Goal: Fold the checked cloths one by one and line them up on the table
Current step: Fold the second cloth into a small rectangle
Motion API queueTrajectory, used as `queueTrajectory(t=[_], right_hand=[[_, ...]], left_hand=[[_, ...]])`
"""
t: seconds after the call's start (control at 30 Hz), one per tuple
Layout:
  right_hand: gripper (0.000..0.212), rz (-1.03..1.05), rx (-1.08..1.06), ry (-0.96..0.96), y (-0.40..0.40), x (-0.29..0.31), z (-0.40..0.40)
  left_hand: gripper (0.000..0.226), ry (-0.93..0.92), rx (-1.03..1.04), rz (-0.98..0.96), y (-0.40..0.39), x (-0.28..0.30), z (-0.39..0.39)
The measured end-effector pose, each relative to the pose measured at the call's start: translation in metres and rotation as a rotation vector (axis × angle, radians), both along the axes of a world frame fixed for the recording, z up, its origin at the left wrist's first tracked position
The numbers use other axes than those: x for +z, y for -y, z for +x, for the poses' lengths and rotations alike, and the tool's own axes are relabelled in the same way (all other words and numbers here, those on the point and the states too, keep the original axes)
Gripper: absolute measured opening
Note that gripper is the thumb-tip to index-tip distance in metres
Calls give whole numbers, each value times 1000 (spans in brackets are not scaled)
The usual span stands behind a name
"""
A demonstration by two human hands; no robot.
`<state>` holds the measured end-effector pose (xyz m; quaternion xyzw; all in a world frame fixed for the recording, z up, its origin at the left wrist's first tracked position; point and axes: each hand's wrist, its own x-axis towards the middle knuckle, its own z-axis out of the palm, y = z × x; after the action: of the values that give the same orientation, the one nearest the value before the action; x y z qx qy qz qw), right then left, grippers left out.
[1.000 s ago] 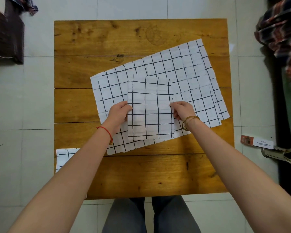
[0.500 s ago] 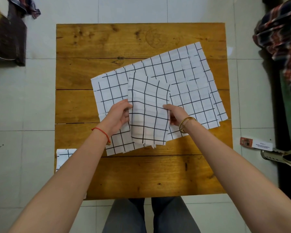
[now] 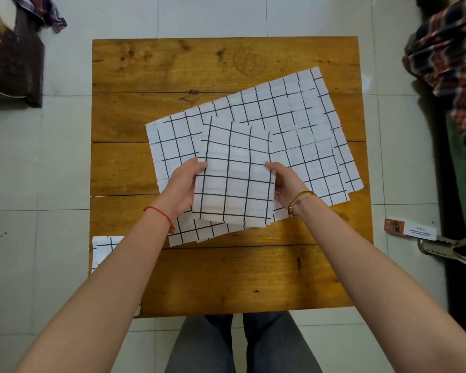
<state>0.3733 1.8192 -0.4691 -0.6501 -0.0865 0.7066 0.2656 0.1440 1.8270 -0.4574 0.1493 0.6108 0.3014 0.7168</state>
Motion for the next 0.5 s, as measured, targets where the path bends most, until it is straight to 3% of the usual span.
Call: queueTrajectory(t=[0.1,0.17,0.23,0.37,0.5], right_hand=[[14,16,67,39,2,2,3],[42,51,150,87,4,2,5],[67,106,219,254,9,3,5],[35,319,124,438,11,12,-2],[14,535,73,572,14,18,-2]], left_hand=[[46,-120,-90,0,4,3,-3],[41,-229,-128,34,9,6,-2],[41,-348,-155,68,13,3,-6],[25,-505,-157,172,18,8,-13],[13,-542,-99,449,26,21,-15]])
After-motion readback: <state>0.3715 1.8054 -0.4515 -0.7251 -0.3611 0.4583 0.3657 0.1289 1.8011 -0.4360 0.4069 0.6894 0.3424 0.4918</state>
